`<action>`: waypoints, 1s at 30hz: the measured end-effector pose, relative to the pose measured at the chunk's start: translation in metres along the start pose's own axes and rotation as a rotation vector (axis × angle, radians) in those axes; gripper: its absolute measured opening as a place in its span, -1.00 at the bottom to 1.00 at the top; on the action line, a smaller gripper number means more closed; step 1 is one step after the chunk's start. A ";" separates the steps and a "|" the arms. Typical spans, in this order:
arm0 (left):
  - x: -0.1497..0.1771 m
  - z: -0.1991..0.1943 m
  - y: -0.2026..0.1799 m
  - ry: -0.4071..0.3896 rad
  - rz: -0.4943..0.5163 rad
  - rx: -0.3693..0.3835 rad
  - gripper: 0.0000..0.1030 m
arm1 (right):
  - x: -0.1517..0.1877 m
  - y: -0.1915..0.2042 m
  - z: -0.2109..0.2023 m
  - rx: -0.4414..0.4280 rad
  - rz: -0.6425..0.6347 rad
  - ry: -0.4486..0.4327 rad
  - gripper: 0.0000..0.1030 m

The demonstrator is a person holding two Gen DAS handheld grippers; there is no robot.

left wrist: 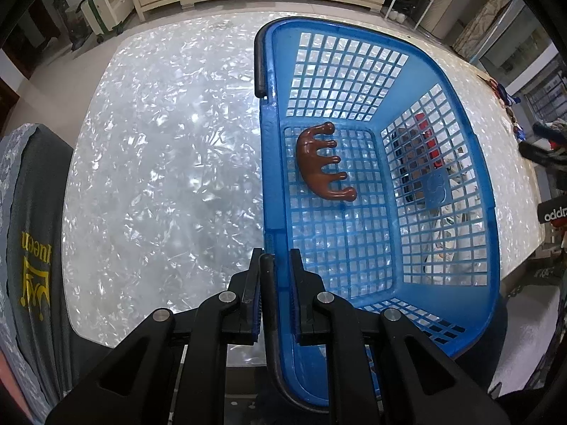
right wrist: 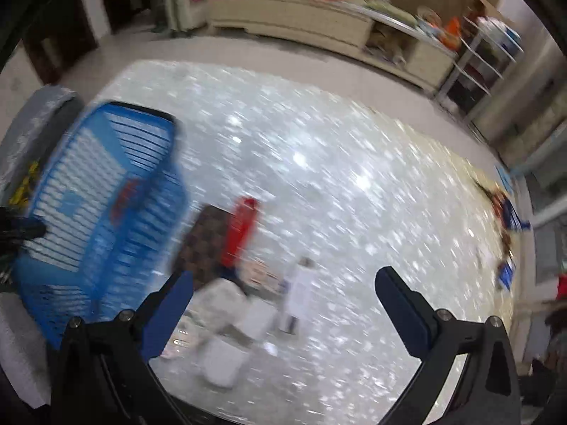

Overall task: Organize rigid objects
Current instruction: 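Move the right tool to the white USB dongle and grasp it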

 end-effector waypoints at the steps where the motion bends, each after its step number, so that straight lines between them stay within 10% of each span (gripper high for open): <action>1: 0.000 0.000 0.000 0.000 0.002 -0.001 -0.72 | 0.005 -0.012 0.011 0.019 0.025 0.029 0.99; 30: 0.002 0.003 0.004 0.007 -0.009 -0.003 -0.73 | 0.048 -0.032 0.148 -0.034 0.153 0.230 0.72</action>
Point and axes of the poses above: each gripper's, at about its wrist camera, not at the fingertips, and z roughly the way its jaws point, y to its left, x to its underside, the point moved 6 cm from there along z, roughly the way its jaws point, and after that the axes turned 10 degrees about z, right-handed, at the moved point
